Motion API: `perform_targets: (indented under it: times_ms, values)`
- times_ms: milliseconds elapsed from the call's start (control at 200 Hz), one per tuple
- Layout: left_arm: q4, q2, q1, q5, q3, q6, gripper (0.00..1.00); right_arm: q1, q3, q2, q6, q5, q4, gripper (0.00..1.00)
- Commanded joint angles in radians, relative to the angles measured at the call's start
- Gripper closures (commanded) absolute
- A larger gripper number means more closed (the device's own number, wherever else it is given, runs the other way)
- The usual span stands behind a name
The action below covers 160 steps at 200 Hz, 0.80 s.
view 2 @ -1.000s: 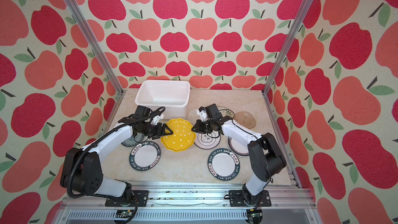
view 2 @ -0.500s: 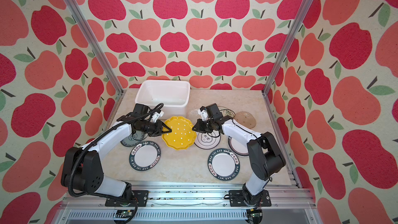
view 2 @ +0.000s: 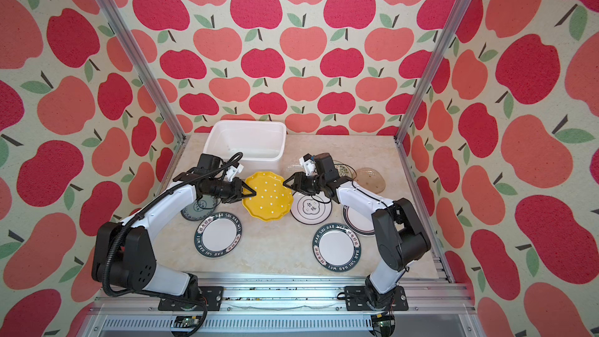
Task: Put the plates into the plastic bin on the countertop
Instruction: 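Lift the yellow plate with both grippers toward the white bin, then carry the yellow plate with both grippers above the white bin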
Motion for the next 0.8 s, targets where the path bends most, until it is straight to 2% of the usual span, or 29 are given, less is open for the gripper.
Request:
perform_targets:
  times_ms: [0, 255, 440, 605, 795]
  values:
    - [-0.022, -0.02, 0.002, 0.056, 0.082, -0.008, 1.0, -0.012, -0.02, -0.047, 0.044, -0.087, 0.15, 0.38]
    - [-0.093, 0.003, -0.014, 0.11, 0.199, 0.003, 1.0, -0.037, -0.032, -0.057, 0.087, -0.176, 0.2, 0.31]
    - [-0.128, 0.008, -0.026, 0.118, 0.239, 0.018, 1.0, -0.085, -0.053, -0.167, 0.035, -0.128, 0.134, 0.3]
    - [-0.127, 0.024, -0.031, 0.118, 0.283, 0.018, 1.0, -0.127, -0.025, -0.244, -0.037, -0.102, -0.004, 0.28]
    - [-0.078, 0.058, -0.03, 0.138, 0.349, -0.016, 1.0, -0.142, -0.021, -0.244, -0.035, -0.146, -0.057, 0.28]
